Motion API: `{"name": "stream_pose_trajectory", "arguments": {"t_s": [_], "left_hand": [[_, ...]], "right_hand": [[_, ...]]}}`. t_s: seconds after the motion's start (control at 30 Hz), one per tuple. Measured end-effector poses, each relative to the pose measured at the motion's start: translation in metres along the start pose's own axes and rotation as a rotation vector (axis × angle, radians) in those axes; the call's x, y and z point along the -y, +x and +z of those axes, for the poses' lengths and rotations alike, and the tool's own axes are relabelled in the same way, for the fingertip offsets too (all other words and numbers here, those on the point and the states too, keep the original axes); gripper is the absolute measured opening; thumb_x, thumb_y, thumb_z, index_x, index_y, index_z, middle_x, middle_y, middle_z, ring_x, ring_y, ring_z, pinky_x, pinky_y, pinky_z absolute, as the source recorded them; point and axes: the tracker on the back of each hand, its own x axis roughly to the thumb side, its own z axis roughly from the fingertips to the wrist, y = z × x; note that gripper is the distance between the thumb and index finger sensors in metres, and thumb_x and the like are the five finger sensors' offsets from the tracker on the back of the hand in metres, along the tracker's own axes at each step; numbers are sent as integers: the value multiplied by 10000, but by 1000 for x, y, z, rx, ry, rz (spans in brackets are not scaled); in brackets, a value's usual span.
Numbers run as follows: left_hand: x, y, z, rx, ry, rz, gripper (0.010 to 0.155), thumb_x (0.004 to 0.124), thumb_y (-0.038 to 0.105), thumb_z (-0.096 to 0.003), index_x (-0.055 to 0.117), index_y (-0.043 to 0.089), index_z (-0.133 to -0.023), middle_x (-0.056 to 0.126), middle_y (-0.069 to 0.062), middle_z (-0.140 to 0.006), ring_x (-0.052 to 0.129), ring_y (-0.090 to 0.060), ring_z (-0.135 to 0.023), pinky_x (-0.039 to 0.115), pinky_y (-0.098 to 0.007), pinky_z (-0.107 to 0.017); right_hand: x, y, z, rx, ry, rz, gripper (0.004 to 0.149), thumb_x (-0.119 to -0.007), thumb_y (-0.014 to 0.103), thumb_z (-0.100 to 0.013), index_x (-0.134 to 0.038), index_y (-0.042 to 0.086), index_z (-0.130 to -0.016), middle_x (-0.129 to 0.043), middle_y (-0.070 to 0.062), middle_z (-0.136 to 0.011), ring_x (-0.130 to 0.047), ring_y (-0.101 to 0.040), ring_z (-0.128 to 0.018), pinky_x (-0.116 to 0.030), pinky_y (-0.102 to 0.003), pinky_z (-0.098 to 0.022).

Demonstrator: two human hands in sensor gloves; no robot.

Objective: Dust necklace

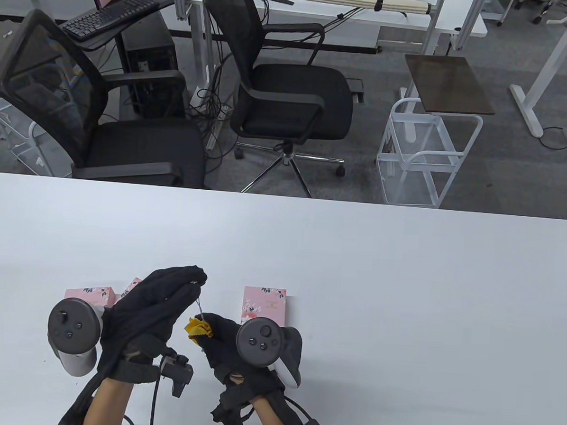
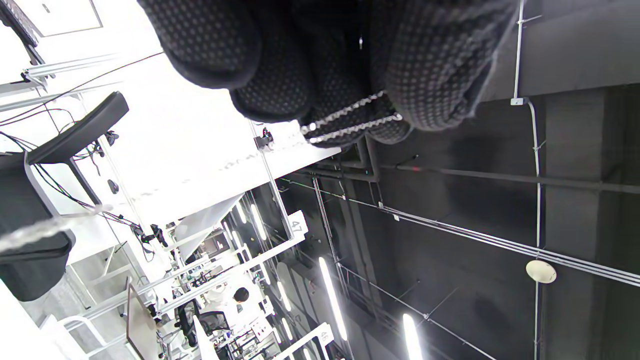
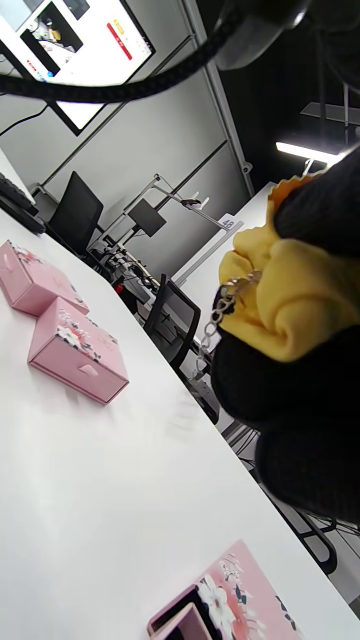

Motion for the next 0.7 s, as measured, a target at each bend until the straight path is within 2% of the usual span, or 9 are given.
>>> {"name": "stream_pose_trajectory", "arguments": {"t_s": [0.07, 0.2, 0.37, 0.5, 0.7], "left_hand": [[-2, 0, 0, -1, 11, -7, 358, 895, 455, -535, 922, 317, -865, 982, 9, -872, 894, -237, -783, 814, -417, -560], [-4, -1, 0, -7, 27, -15, 358, 896, 453, -535, 923, 316, -865, 982, 8, -870, 896, -236, -780, 815, -416, -557], [-5, 0, 0, 6, 28, -12, 357, 899, 450, -531, 926, 318, -861, 985, 9, -866, 899, -233, -776, 817, -414, -556], [-6, 2, 0, 32, 17, 14, 354, 898, 446, -529, 928, 322, -859, 988, 13, -862, 903, -226, -773, 820, -409, -553], [-9, 3, 1, 36, 37, 6, 353, 899, 443, -529, 928, 322, -859, 989, 13, -860, 905, -223, -770, 821, -407, -552]], "right_hand": [[-2, 1, 0, 4, 14, 54, 395, -725, 289, -645, -722, 131, -1007, -861, -186, -897, -891, -431, -695, -753, -534, -553], [-7, -1, 0, -23, 34, 9, 397, -723, 334, -662, -764, 90, -972, -936, -176, -770, -949, -371, -559, -800, -489, -479], [-10, 1, 0, -13, 47, 80, 391, -721, 299, -653, -725, 128, -1005, -873, -187, -879, -910, -416, -657, -769, -519, -529], [-17, -1, 1, -35, 69, 37, 407, -702, 351, -668, -761, 88, -972, -935, -180, -765, -950, -374, -547, -800, -490, -470], [-24, 2, 2, -20, 95, 101, 401, -710, 314, -662, -714, 115, -1010, -872, -193, -874, -913, -416, -648, -770, -520, -526]]}}
